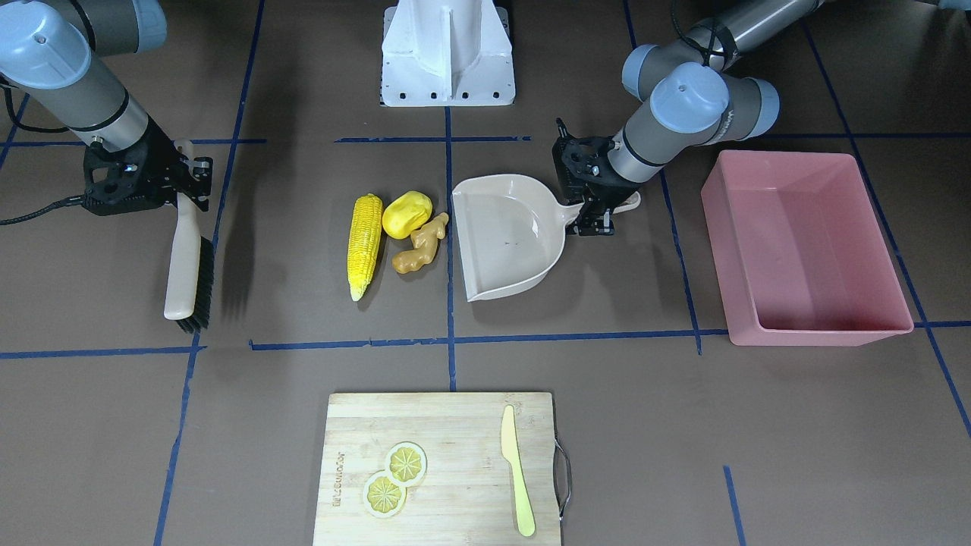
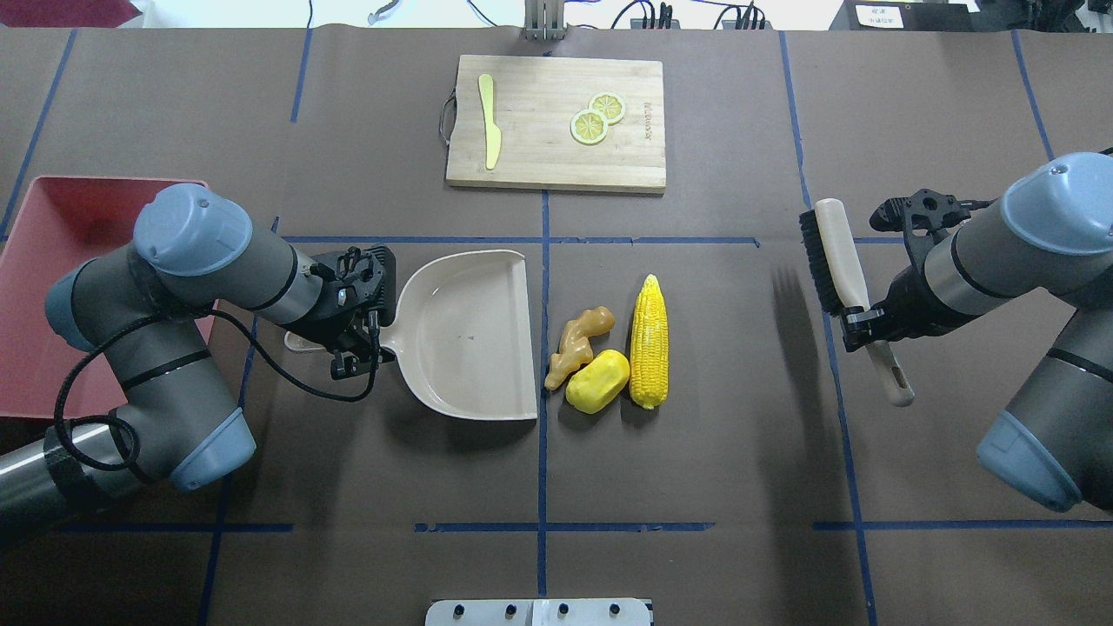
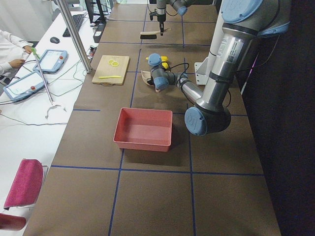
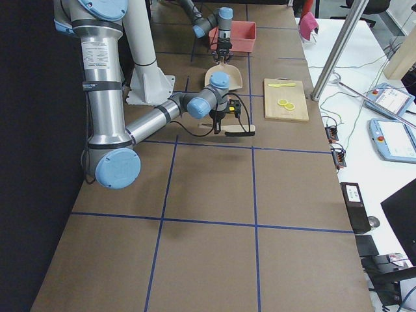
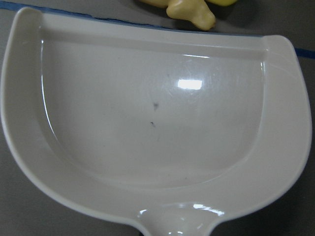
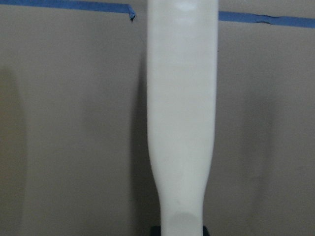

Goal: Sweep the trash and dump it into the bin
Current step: 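Grasp the beige dustpan handle with the left gripper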

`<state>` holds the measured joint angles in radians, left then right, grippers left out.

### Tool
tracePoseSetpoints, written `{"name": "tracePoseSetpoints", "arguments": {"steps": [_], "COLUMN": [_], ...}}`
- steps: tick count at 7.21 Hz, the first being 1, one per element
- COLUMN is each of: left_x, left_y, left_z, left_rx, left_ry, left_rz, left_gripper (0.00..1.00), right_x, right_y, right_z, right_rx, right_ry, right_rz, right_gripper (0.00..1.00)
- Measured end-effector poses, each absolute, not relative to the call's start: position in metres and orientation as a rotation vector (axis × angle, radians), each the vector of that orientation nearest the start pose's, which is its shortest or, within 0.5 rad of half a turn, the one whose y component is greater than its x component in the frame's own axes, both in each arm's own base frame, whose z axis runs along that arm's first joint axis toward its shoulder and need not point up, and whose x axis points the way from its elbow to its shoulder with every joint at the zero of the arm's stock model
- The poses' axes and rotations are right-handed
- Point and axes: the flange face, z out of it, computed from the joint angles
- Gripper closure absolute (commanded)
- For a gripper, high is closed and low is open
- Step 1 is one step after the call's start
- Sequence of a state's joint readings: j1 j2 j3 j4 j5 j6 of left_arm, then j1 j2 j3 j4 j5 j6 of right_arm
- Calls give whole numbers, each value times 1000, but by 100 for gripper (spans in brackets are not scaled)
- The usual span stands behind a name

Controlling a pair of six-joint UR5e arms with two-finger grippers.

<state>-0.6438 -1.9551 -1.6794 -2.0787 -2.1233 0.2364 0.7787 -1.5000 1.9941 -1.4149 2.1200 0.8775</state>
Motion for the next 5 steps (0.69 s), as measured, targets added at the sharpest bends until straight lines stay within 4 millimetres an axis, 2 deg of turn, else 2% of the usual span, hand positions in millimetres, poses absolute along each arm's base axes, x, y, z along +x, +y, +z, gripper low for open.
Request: {"name": "tracePoseSetpoints", "arguments": {"steps": [2,5], "left_x": [447,447], "left_y": [-451,-449], "left_z": [333,325], "left_rx": [830,771], "left_ry": [849,845], "left_rz": [1327,1337], "left_gripper": [100,100], "right_x": [-304,-306], "right_y": [-413,-409], "right_z": [406,402], "right_rx": [34,19], "right_ry": [-826,-837], "right_rz": [-100,-82], "right_gripper": [100,100]}}
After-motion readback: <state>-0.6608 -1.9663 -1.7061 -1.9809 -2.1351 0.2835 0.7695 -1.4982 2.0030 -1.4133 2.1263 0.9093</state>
